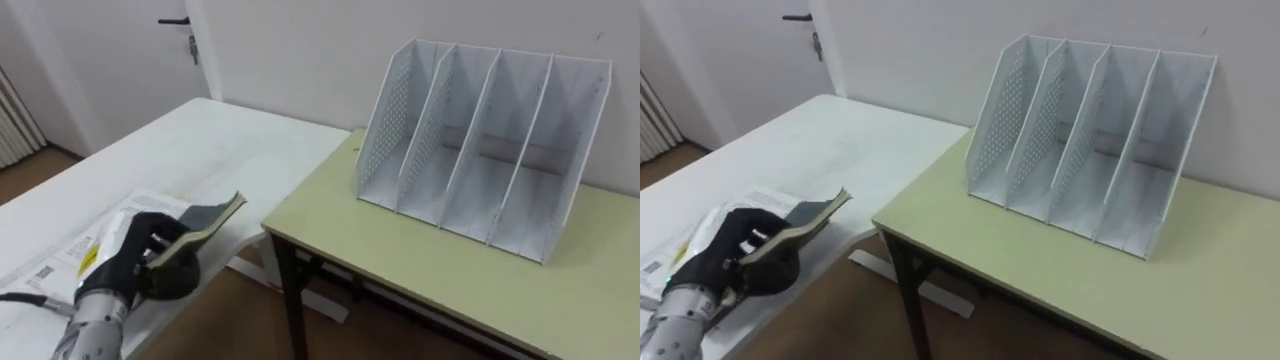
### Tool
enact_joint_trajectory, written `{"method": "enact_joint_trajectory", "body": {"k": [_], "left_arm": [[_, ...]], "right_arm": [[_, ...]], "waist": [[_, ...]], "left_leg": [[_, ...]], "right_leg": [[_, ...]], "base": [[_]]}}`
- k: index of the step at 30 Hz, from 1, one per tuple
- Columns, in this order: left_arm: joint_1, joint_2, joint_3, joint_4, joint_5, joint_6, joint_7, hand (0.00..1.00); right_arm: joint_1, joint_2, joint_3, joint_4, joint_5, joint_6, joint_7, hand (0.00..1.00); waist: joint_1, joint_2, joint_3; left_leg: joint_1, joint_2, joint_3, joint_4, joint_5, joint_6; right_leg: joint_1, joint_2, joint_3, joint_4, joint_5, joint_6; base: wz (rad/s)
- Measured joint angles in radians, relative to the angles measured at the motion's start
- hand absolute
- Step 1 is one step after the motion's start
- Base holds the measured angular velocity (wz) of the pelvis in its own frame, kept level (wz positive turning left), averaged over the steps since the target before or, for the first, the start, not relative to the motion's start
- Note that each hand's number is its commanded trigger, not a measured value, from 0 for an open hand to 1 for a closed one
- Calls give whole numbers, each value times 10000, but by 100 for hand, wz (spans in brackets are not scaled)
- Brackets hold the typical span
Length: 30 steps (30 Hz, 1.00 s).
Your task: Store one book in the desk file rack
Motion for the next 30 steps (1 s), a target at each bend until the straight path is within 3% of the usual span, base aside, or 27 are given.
{"method": "enact_joint_trajectory", "body": {"k": [3, 5, 9, 14, 18, 21, 27, 30], "left_arm": [[301, -144, -39, -632, -1172, -164, -199, 100], [440, -311, -64, -740, -2083, -360, -330, 100], [441, -308, -51, -836, -3166, -757, -360, 100], [470, -302, 5, -1031, -5121, -1518, -869, 100], [701, -293, 30, -1414, -6269, -1581, -1309, 100], [1088, -258, 30, -1815, -7376, -1821, -1679, 100], [1128, -229, 43, -1815, -9348, -1872, -2591, 100], [1127, -224, 52, -1798, -10298, -1871, -3273, 100]], "right_arm": [[184, 62, 134, -1539, -65, -113, 401, 0], [210, 86, 142, -2284, -54, -386, 657, 0], [511, 88, 235, -3703, -21, -552, 985, 0], [598, 85, 400, -4960, 34, -937, 1837, 0], [697, 62, 407, -5379, 32, -953, 2286, 0], [713, 25, 460, -5674, 32, -1011, 2695, 0], [688, -37, 474, -6154, 508, -1043, 3534, 0], [640, -57, 466, -6409, 1665, -1032, 4225, 0]], "waist": [[128, -183, 57], [190, -273, 19], [318, -266, 37], [566, -270, 84], [682, -260, 108], [697, -257, 110], [795, -256, 116], [806, -348, 184]], "left_leg": [[-76, 17, -6, -7, 0, -1], [-49, 19, -35, -7, 0, -1], [84, 15, -55, -42, 0, -1], [204, 16, -22, -48, -1, -1], [218, 13, -6, -52, -1, -1], [202, 18, -13, -42, -1, -1], [141, 29, -23, -6, -1, -1], [197, 47, -9, -3, -1, -1]], "right_leg": [[-17, -24, -39, -5, 10, -7], [10, -22, -72, -16, 15, -11], [132, -14, -48, -50, 15, -10], [194, -25, 57, -7, 15, -10], [207, -33, 79, 12, 15, -7], [217, -40, 16, 7, 15, -7], [133, -46, 20, 93, 9, -16], [144, -45, 11, 139, -7, -25]], "base": [[0], [0], [0], [-3], [0], [4], [2], [-2]]}}
